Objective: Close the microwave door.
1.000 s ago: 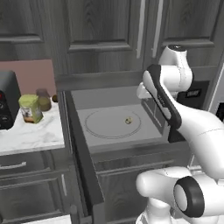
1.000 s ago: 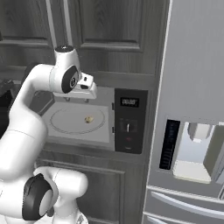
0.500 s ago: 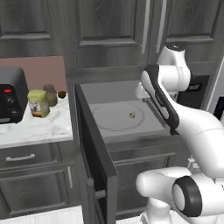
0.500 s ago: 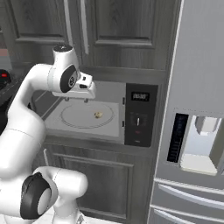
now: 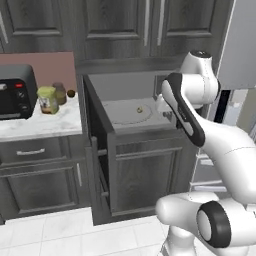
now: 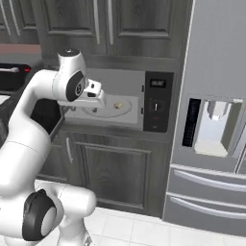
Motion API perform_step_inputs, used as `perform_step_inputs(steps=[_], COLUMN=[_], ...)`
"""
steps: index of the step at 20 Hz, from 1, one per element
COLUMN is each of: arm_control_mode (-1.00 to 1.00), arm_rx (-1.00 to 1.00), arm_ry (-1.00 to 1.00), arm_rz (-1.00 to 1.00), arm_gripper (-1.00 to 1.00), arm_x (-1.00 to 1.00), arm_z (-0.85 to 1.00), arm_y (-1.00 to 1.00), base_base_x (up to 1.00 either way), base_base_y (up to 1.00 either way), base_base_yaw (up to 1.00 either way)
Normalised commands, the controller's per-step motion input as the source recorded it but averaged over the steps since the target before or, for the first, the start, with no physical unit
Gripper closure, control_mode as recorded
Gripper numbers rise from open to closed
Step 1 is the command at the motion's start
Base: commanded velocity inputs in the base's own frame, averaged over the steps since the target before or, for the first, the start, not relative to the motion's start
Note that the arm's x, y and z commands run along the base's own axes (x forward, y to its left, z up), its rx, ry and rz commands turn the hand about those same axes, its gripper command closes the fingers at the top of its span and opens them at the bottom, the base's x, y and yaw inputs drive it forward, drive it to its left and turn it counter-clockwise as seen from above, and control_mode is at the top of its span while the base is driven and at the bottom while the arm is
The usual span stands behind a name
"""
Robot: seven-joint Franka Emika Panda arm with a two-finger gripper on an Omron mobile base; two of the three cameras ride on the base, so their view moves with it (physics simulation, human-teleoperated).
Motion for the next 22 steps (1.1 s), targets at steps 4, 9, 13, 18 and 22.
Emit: perform_step_inputs(steps=[4,9,13,18,22], arm_control_mode=[1.0,1.0,-1.0,-1.0,-1.0], arm_rx=[0.0,0.0,0.0,-0.01,-0.14], arm_ry=[0.0,0.0,-0.02,-0.33,-0.35], arm_rz=[0.0,0.0,0.0,-0.04,-0.18], arm_gripper=[-1.0,-1.0,-1.0,-1.0,-1.0], arm_x=[0.0,0.0,0.0,-0.63,-1.0], arm_z=[0.0,0.0,0.03,0.48,0.68], arm_y=[0.0,0.0,0.1,0.66,0.97], base_base_x=[-0.72,-0.21,0.0,0.0,0.0], base_base_y=[0.0,0.0,0.0,0.0,0.0], base_base_yaw=[0.0,0.0,0.0,0.0,0.0])
